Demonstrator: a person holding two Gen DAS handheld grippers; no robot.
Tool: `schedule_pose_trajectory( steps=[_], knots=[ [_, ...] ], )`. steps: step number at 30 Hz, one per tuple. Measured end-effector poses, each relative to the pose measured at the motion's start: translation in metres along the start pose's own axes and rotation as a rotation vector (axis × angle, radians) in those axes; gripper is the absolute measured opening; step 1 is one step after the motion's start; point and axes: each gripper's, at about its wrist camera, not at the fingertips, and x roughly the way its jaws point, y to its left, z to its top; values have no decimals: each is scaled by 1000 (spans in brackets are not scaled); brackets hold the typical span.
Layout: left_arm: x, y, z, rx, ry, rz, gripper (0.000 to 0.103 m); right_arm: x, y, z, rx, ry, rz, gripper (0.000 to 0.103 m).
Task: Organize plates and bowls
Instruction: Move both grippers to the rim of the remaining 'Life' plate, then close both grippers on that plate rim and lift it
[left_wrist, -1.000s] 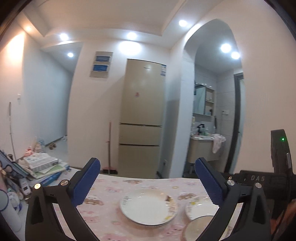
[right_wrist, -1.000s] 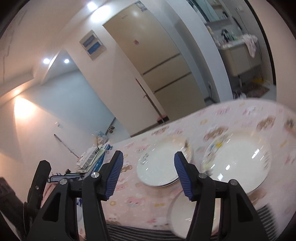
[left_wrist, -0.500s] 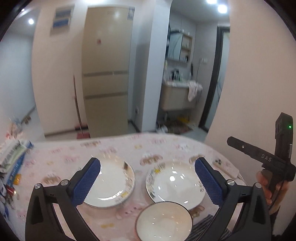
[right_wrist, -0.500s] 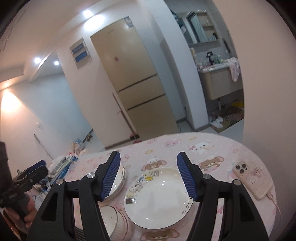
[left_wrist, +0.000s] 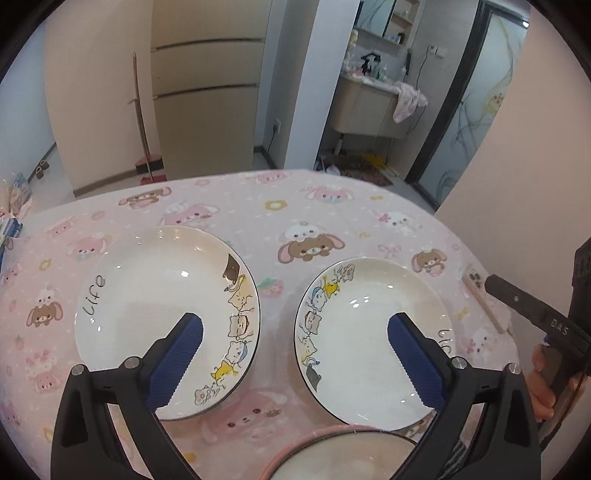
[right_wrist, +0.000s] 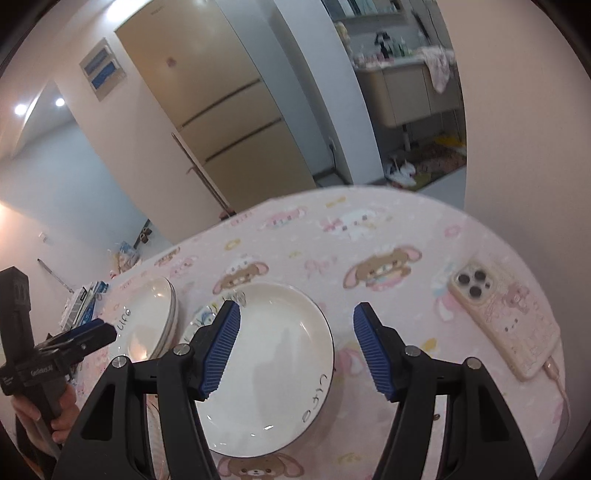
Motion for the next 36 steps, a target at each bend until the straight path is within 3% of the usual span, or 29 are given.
schedule_pose_trajectory(
  steps=[2,4,5,10,12,14,20,23,26,32,36],
  knots=[
    [19,0,5,4,62,-16,98,9,-6,-2,33,40,0,60],
    [32,-3,7,18,104,-41,86,16,-9,-6,39,78,0,45],
    [38,-3,7,21,114,-51,80,20,-11,-7,44,94,9,44],
    [57,-4,1,2,167,-147,42,26,-11,-12,48,116,0,33],
    [62,-5,-2,20,183,-138,22,26,-12,-12,48,119,-11,31],
    [67,-3,-4,13,199,-143,14,28,-15,-11,63,131,-8,27],
    [64,0,-7,30,186,-70,14,31,-23,-11,104,166,41,21],
    [66,0,-8,40,207,-60,14,39,-23,-13,106,189,8,9],
    [71,1,-11,53,217,-28,15,48,-25,-17,128,229,24,8],
    [82,7,-15,32,259,-37,15,43,-26,-18,131,212,-18,8],
    [86,8,-15,30,277,-50,16,45,-31,-17,146,237,8,9]
  ],
)
